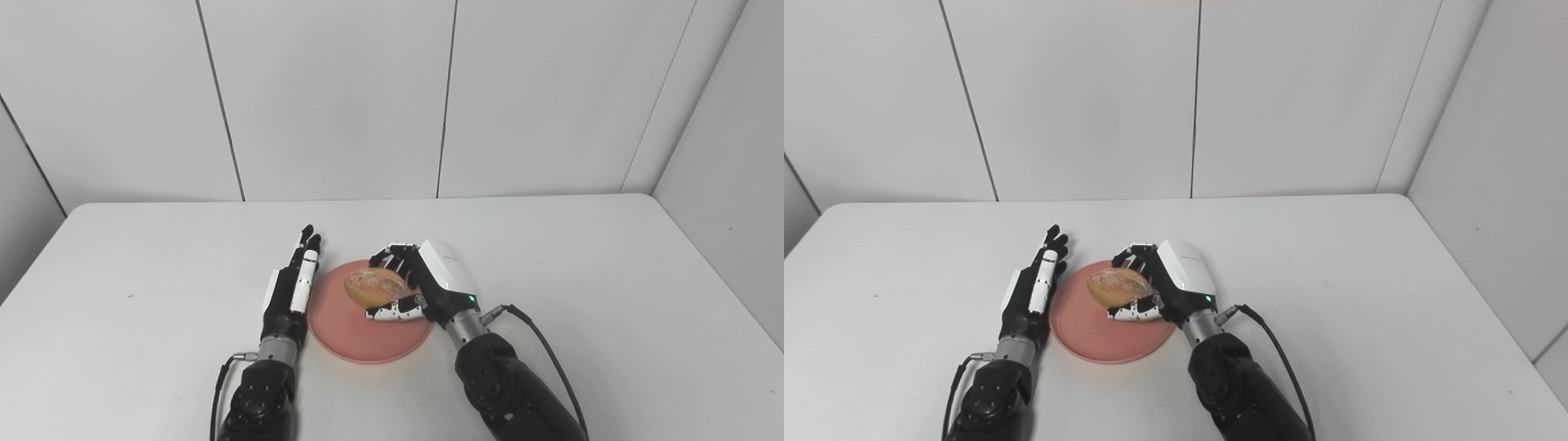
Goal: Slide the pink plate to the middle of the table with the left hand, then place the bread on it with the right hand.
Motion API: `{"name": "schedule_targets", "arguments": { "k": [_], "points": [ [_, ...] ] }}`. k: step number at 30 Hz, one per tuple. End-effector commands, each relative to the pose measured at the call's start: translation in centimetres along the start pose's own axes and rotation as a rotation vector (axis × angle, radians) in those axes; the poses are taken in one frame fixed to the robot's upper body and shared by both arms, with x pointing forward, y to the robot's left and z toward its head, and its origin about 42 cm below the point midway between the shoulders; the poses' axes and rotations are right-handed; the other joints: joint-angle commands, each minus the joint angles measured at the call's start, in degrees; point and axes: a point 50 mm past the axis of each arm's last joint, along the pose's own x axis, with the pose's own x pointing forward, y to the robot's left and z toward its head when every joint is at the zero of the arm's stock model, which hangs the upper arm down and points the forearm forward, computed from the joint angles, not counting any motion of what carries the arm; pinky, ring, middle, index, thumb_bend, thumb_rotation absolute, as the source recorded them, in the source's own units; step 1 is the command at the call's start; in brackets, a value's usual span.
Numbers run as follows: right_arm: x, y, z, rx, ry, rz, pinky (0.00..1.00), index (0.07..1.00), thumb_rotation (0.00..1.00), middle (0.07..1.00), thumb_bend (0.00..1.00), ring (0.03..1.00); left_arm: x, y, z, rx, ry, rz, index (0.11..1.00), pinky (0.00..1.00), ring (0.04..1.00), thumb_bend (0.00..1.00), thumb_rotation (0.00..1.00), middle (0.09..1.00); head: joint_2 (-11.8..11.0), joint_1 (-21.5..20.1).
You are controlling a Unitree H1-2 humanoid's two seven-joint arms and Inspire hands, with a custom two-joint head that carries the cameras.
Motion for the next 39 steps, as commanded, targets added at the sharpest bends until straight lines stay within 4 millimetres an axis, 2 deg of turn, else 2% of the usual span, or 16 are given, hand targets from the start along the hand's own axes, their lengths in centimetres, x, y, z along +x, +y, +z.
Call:
{"name": "schedule_targets", "arguments": {
  "k": [1,12,19,21,23,24,26,32,39],
  "points": [
    [1.9,-1.3,2.0,-0.019,-0.112,-0.051,0.31,0.532,0.0,0.429,0.51,0.383,0.5,-0.3,1.0,-0.005,-0.039,0.014,0.947,0.97,0.973,0.48,1.0,0.958,0.1,0.3],
    [2.0,0.4,0.7,-0.121,-0.136,-0.019,0.33,0.534,0.0,0.431,0.51,0.395,0.6,0.2,1.5,-0.084,-0.035,0.05,0.948,0.97,0.982,0.41,1.0,0.962,0.2,0.3],
    [1.9,-0.1,0.5,-0.144,-0.171,-0.044,0.48,0.531,0.0,0.473,0.51,0.547,0.6,0.4,1.5,-0.085,-0.052,0.043,0.964,0.99,0.993,0.39,1.0,0.977,0.2,0.3],
    [1.8,-0.4,0.6,-0.132,-0.18,-0.053,0.55,0.506,0.13,0.651,0.5,0.615,0.6,0.4,1.5,-0.082,-0.055,0.042,0.964,0.99,0.992,0.4,1.0,0.978,0.3,0.3],
    [1.6,-0.8,0.8,-0.117,-0.192,-0.064,0.6,0.744,0.39,0.74,0.53,0.679,0.7,0.5,1.4,-0.083,-0.054,0.043,0.964,0.98,0.99,0.41,1.0,0.979,0.2,0.3],
    [1.5,-1.0,0.8,-0.109,-0.198,-0.07,0.64,0.801,0.49,0.781,0.55,0.718,0.7,0.5,1.4,-0.084,-0.053,0.045,0.962,0.98,0.988,0.41,1.0,0.978,0.1,0.3],
    [1.3,-1.3,0.9,-0.099,-0.204,-0.074,0.68,0.86,0.6,0.836,0.58,0.77,0.7,0.5,1.4,-0.082,-0.051,0.046,0.96,0.98,0.986,0.42,1.0,0.976,0.1,0.3],
    [0.4,-2.2,1.0,-0.073,-0.202,-0.083,0.73,0.919,0.72,0.935,0.63,0.868,0.6,0.6,1.5,-0.059,-0.044,0.054,0.955,0.97,0.977,0.42,1.0,0.969,0.2,0.3],
    [-0.4,-2.8,0.3,-0.035,-0.167,-0.086,0.78,0.945,0.73,0.958,0.64,0.91,0.5,1.0,1.5,-0.011,-0.034,0.057,0.956,0.96,0.974,0.42,1.0,0.966,0.4,0.2]
  ]
}}
